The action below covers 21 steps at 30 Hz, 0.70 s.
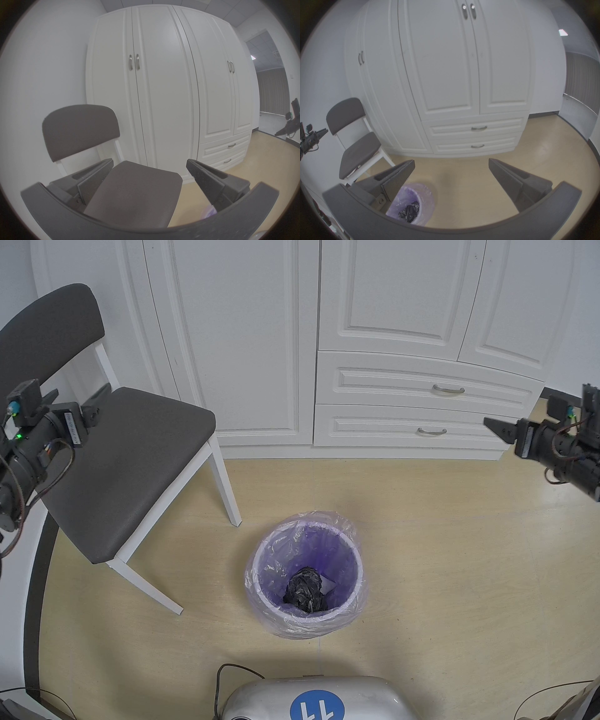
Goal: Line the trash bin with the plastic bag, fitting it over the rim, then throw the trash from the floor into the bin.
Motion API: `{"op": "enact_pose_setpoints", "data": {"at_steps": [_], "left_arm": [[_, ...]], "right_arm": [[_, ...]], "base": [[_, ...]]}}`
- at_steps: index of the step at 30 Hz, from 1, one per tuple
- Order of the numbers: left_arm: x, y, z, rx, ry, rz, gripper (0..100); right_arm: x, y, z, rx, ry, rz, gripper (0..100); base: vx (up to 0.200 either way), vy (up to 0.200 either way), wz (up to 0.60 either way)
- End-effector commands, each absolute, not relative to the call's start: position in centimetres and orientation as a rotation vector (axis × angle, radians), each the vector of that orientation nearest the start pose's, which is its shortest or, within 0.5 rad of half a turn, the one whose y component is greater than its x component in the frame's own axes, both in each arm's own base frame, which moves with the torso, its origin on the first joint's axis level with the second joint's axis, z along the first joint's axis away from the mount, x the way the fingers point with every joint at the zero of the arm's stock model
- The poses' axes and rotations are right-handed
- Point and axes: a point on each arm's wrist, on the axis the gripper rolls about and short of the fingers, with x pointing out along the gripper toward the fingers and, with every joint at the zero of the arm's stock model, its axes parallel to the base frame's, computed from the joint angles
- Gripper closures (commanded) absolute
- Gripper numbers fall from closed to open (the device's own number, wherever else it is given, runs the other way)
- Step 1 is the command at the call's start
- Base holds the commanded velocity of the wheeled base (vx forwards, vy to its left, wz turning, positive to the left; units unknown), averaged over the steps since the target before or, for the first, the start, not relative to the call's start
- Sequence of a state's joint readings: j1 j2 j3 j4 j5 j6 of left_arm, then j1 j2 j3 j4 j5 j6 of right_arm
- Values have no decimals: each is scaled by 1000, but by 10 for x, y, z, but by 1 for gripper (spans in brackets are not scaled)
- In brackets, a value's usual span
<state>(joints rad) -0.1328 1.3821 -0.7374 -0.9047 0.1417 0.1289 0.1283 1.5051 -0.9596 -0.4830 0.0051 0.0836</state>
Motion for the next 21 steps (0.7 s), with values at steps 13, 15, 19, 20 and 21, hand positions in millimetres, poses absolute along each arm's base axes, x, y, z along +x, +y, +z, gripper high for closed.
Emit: {"op": "enact_pose_setpoints", "data": {"at_steps": [13, 15, 19, 20, 21], "left_arm": [[106, -6, 323, 46, -478, 106, 0], [97, -5, 330, 39, -515, 119, 0], [82, -3, 342, 29, -563, 136, 0], [74, -3, 346, 27, -575, 137, 0], [73, -3, 346, 27, -577, 137, 0]], "right_arm": [[101, 5, 340, 110, -333, 70, 0], [82, 4, 346, 111, -388, 73, 0], [58, 3, 355, 111, -474, 72, 0], [50, 3, 360, 107, -508, 72, 0], [49, 2, 360, 107, -511, 72, 0]], "base": [[0, 0, 0], [0, 0, 0], [0, 0, 0], [0, 0, 0], [0, 0, 0]]}}
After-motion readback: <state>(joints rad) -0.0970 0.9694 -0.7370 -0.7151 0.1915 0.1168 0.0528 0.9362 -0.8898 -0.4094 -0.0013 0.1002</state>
